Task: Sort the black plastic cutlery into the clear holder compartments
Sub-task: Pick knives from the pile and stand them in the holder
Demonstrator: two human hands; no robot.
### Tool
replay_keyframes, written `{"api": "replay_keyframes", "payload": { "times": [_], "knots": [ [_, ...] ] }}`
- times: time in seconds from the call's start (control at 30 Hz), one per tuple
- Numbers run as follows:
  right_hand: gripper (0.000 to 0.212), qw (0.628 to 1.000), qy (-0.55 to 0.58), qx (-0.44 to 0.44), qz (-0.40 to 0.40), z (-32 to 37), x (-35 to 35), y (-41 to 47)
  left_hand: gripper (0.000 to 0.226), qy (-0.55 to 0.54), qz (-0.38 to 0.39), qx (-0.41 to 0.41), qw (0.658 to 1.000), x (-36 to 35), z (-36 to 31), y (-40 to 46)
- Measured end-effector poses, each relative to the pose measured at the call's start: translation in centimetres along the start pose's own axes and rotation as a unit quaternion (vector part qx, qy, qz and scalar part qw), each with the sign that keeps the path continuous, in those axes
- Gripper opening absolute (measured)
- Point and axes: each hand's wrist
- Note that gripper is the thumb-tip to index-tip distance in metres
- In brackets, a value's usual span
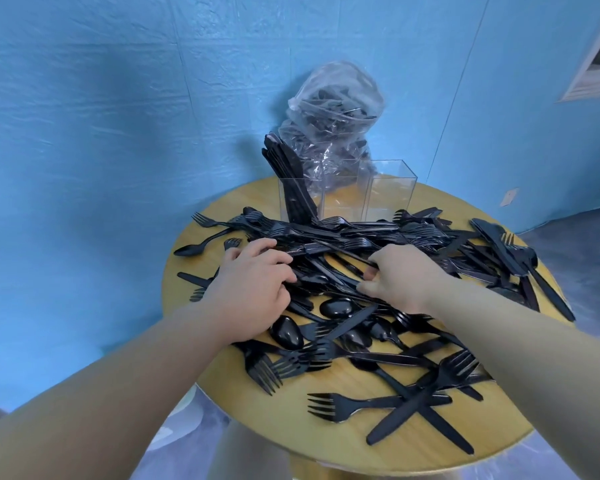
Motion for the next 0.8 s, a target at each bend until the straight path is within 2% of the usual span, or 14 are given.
{"api": "replay_keyframes", "payload": {
  "times": [0.2, 0.33, 0.53, 0.67, 0.8],
  "knots": [
    [0.024, 0.999, -0.024, 0.005, 0.023, 0.7, 0.3, 0.0, 0.038, -0.027, -0.044, 0.011, 0.999, 0.3, -0.4, -0.5],
    [0.012, 1.000, 0.003, 0.002, -0.021, -0.2, 2.0, -0.9, 0.041, -0.027, -0.069, 0.010, 0.997, 0.2, -0.7, 0.0],
    [0.011, 0.997, 0.028, 0.005, -0.072, -2.4, 4.0, -3.3, 0.043, -0.033, -0.076, 0.003, 0.997, 1.3, -1.9, 1.7],
    [0.010, 0.990, 0.066, 0.000, -0.123, -3.4, 4.9, -4.5, 0.041, -0.080, -0.067, -0.002, 0.995, 2.3, -3.6, 2.4],
    [0.013, 0.987, 0.082, 0.007, -0.135, -3.5, 4.9, -5.0, 0.033, -0.155, -0.084, 0.043, 0.983, 3.3, -4.4, 2.6]
  ]
}}
Point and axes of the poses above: each hand's wrist, its own y-axis towards the middle knuckle, its own x-axis out of the back of the hand, z = x × y, and after that the axes turned 9 degrees about -z, right-handed
